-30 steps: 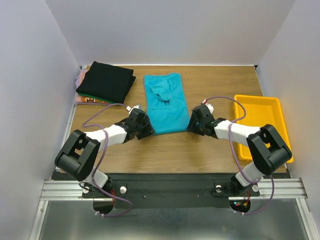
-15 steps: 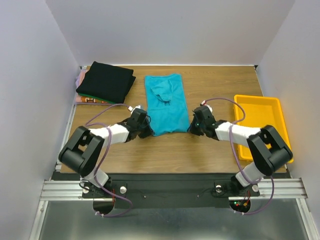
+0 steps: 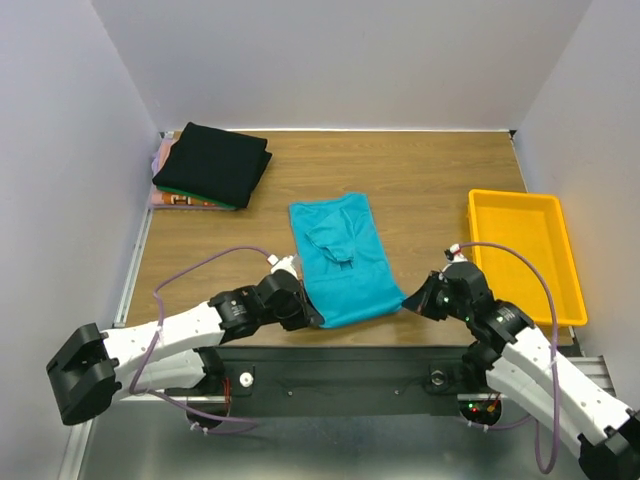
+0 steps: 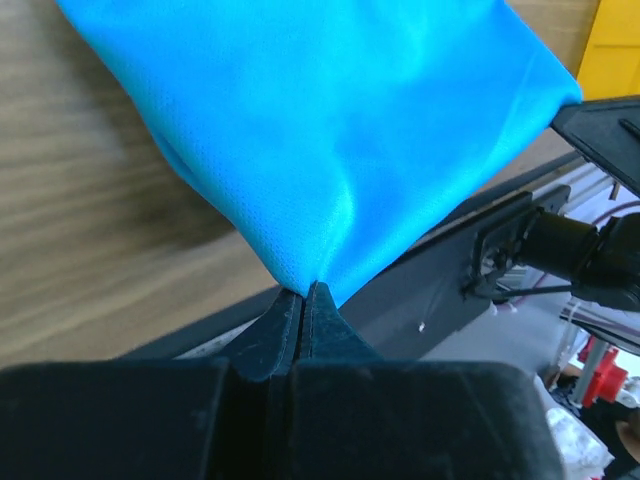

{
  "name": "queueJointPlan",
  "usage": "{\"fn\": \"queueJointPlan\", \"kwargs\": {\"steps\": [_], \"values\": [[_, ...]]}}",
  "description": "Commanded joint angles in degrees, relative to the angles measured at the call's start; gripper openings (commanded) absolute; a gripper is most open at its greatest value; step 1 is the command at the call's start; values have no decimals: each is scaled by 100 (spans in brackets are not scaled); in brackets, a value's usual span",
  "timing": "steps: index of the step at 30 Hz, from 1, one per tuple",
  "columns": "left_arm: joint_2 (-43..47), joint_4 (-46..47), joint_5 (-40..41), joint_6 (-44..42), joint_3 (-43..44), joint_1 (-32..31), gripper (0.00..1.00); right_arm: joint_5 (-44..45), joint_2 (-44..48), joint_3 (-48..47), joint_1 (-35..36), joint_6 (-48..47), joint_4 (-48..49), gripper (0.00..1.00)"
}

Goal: Fold and stack the t-shirts
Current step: Fold the tshirt

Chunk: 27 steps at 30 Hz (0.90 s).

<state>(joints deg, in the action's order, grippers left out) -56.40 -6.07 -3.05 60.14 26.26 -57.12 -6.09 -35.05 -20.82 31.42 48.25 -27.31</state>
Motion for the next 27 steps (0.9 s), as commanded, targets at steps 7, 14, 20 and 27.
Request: {"fn": "queueJointPlan", "kwargs": {"steps": [7,14,20,27], "values": [[472,-474,260,-11,590,-132,0,519,-660,-1582,40,-307,-618,0],[253,-686,1052,-266,1371,139,0,1162,-1329,-2417,40,-307,58,0],[-125,-616,736,-766,1768,1105,0,1636,-2259,-3129,31,-527,366,0],[-599,-10,340,-1478,2146,2055,0,2242,-3604,-4340,13,-905,744,0]]}}
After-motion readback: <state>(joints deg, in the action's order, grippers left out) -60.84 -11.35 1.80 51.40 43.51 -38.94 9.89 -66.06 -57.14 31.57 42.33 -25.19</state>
